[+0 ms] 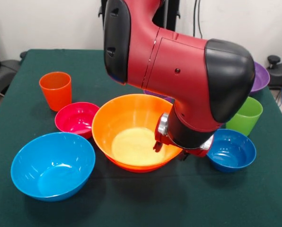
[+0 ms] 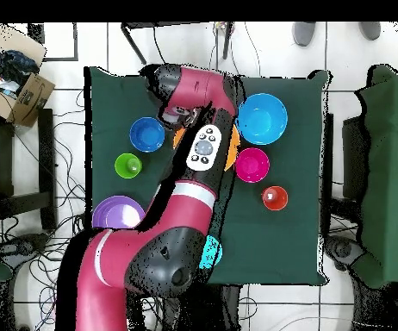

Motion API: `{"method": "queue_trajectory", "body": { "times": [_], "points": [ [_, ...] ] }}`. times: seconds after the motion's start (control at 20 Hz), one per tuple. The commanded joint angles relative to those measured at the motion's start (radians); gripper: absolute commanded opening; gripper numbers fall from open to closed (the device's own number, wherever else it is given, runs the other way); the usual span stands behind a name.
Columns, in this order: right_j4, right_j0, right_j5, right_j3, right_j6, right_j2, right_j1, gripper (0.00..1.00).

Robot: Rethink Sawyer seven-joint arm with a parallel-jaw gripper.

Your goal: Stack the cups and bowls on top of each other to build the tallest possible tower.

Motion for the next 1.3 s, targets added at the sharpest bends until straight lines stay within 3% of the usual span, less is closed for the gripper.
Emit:
{"method": "queue_trajectory", "body": {
  "times": [0.05, 0.2, 0.4, 0.6, 0.75, 0.9, 1.1, 1.3],
  "points": [
    [0.038, -0.067, 0.198, -0.306, -0.132, 0.029, 0.078, 1.0],
    [0.122, -0.096, 0.243, -0.404, -0.129, -0.057, 0.11, 1.0],
    [0.3, -0.133, 0.278, -0.481, -0.135, -0.223, 0.134, 1.0],
    [0.49, -0.174, 0.237, -0.523, -0.161, -0.451, 0.147, 1.0],
    [0.607, -0.193, 0.158, -0.529, -0.165, -0.557, 0.168, 1.0],
    [0.681, -0.207, 0.083, -0.532, -0.166, -0.644, 0.188, 1.0],
    [0.794, -0.227, 0.059, -0.535, -0.197, -0.753, 0.21, 1.0],
    [0.783, -0.228, 0.013, -0.53, -0.231, -0.76, 0.219, 1.0]
  ]
}}
